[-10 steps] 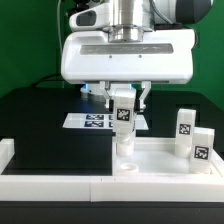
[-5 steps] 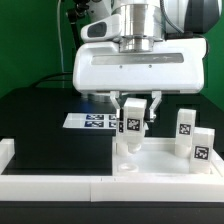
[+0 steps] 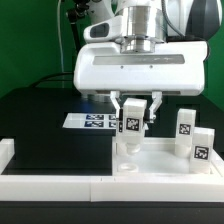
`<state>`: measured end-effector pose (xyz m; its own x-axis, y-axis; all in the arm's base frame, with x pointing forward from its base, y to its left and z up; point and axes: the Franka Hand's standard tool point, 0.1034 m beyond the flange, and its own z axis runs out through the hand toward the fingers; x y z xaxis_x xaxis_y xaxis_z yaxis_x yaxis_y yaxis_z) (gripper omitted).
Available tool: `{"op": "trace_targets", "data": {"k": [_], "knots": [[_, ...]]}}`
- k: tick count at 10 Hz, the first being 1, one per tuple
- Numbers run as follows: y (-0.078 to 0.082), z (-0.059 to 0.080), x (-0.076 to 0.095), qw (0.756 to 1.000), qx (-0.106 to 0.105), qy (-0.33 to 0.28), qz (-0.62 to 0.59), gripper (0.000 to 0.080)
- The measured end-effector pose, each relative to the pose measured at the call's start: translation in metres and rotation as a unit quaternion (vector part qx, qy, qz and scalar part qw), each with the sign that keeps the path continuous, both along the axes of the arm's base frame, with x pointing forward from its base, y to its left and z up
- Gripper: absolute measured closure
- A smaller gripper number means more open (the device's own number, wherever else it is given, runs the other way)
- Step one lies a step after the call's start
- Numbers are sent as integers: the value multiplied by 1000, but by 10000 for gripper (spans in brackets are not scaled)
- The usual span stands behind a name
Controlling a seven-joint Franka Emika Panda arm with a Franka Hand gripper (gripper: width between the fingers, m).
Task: Assemble square table
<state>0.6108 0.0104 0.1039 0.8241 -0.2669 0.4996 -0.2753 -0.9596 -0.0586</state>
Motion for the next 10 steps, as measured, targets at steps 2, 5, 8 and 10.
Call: {"op": "trace_targets", "data": {"k": [2, 5, 8, 10], "knots": [[-7, -5, 2, 1000, -9, -10, -5, 512], [-9, -12, 3, 1000, -18, -15, -4, 512], [-5, -19, 1, 1000, -19, -12, 0, 512], [-5, -19, 5, 1000, -21, -16, 1, 512]]}}
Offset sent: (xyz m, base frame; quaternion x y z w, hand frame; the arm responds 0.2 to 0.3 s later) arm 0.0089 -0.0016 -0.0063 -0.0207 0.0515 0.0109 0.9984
